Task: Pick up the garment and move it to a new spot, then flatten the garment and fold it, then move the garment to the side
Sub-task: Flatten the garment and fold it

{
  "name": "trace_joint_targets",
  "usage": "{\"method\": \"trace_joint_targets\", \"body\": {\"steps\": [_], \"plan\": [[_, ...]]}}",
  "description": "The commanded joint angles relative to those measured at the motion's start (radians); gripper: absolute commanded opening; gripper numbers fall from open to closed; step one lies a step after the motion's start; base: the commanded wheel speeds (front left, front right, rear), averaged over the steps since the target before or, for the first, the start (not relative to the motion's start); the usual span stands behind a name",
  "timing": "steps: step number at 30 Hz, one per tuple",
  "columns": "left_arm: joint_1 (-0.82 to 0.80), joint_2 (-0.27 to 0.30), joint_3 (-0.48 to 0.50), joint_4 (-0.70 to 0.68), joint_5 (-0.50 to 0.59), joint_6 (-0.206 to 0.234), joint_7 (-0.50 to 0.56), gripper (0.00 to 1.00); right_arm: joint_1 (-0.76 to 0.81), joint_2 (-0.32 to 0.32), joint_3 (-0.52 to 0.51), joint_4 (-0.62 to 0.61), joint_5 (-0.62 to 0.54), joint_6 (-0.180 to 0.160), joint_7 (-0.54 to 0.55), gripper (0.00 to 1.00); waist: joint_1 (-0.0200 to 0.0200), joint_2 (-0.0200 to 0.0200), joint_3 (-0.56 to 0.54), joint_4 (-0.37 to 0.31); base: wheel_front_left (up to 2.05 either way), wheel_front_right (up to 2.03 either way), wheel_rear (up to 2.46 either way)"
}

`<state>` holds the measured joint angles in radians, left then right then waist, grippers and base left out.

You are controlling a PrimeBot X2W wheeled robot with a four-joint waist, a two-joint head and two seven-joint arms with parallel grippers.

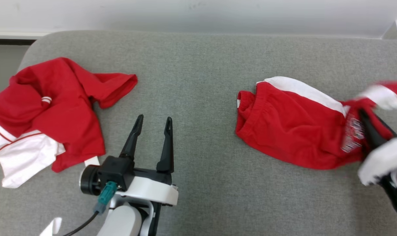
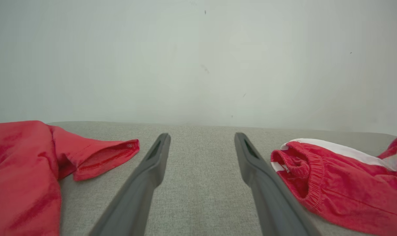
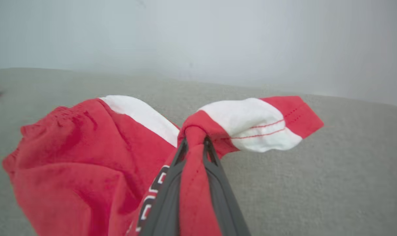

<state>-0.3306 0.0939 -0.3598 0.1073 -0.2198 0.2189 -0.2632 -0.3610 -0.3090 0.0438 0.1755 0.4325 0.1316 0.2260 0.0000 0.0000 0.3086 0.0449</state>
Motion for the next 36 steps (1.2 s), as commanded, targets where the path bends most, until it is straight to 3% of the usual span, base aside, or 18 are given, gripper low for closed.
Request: {"method": "trace_joint_targets", "body": {"steps": [1,7,15,16,17,18,27,30,36], "plan": [[0.007,-0.004,0.002,0.001,-0.012,-0.003,-0.002,1.0,-0.037,0.011,0.034,-0.025,-0.009,-0.002,0.031,0.0,0.0,0.0,-0.002,0.006,0.0,0.0,0.0],[-0.008,-0.025,-0.008,0.003,-0.021,-0.014,-0.002,1.0,-0.175,0.074,0.198,-0.008,-0.001,-0.002,0.114,0.0,0.0,0.0,0.001,0.055,0.0,0.0,0.0],[-0.016,-0.039,-0.016,0.008,-0.029,-0.02,-0.001,1.0,-0.251,0.148,0.319,0.162,0.017,-0.002,0.08,0.0,0.0,0.0,0.017,0.132,0.0,0.0,0.0],[-0.016,-0.039,-0.018,0.008,-0.031,-0.019,-0.001,1.0,-0.255,0.148,0.331,0.171,0.016,-0.002,0.061,0.24,0.0,0.0,0.019,0.138,0.0,0.0,0.0],[-0.016,-0.04,-0.018,0.008,-0.032,-0.017,-0.001,1.0,-0.255,0.151,0.34,0.178,0.024,-0.002,0.04,0.38,0.0,0.0,0.02,0.141,0.0,0.0,0.0],[-0.014,-0.04,-0.018,0.007,-0.034,-0.014,-0.001,1.0,-0.252,0.149,0.352,0.184,0.023,-0.002,0.02,1.0,0.0,0.0,0.021,0.142,0.0,0.0,0.0],[0.007,-0.041,0.006,0.006,-0.019,-0.007,-0.001,1.0,-0.196,0.084,0.401,0.041,0.006,-0.002,-0.303,1.0,0.0,0.0,0.018,0.115,0.0,0.0,0.0],[0.01,-0.041,0.019,0.011,-0.004,-0.011,-0.001,1.0,-0.151,0.06,0.327,0.002,-0.013,-0.002,-0.366,1.0,0.0,0.0,0.01,0.096,0.0,0.0,0.0],[0.023,-0.022,0.048,0.022,0.024,-0.02,-0.001,1.0,0.0,0.06,0.08,-0.062,-0.056,-0.002,-0.409,1.0,0.0,0.0,-0.012,0.061,0.0,0.0,0.0]]}}
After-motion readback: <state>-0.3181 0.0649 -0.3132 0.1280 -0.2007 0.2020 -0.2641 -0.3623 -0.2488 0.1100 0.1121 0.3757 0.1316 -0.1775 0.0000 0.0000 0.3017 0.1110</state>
